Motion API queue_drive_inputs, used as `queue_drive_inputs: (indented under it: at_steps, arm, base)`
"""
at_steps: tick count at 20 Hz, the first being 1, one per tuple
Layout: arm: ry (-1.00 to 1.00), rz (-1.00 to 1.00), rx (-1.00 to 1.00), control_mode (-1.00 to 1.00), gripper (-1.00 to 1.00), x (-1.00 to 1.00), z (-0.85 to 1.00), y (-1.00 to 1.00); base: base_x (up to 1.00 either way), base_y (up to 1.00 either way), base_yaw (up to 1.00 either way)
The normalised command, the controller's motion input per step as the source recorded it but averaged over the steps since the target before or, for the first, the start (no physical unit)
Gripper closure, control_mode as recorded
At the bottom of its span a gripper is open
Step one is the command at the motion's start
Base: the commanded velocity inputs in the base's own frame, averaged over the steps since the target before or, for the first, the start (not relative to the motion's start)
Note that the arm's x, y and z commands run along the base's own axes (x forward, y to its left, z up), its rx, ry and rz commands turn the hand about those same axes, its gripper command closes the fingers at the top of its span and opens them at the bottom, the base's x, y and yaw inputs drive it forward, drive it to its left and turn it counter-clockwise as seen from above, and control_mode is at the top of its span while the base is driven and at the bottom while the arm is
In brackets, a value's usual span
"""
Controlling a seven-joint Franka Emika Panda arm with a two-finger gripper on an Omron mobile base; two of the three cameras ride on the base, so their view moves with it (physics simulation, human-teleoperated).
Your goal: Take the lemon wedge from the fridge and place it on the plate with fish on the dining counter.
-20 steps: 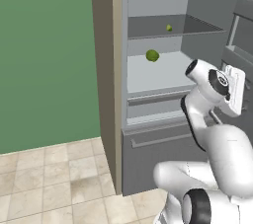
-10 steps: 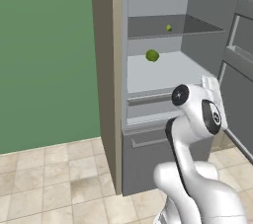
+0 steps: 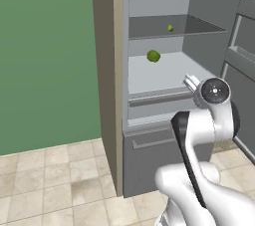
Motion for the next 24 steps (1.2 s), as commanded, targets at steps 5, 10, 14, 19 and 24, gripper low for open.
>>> queue_drive_inputs:
  at_steps: [5, 10, 14, 19, 24]
  arm:
    - [0.28, 0.72, 0.07, -1.00, -1.00, 0.01, 0.17, 0.38]
    - [0.31, 0.57, 0.10, -1.00, -1.00, 0.17, 0.01, 0.01]
    - [0.50, 0.21, 0.00, -1.00, -1.00, 0.29, 0.41, 0.06]
    - [0.46, -0.14, -0.10, -1.00, -1.00, 0.34, 0.29, 0.09]
    - [-0.01, -0.02, 0.00, -1.00, -1.00, 0.00, 0.00, 0.00]
  base:
    - [0.00, 0.00, 0.00]
    - [0.00, 0.00, 0.00]
    - [0.00, 0.00, 0.00]
    - [0.00, 0.00, 0.00]
    - [0.00, 0.00, 0.00]
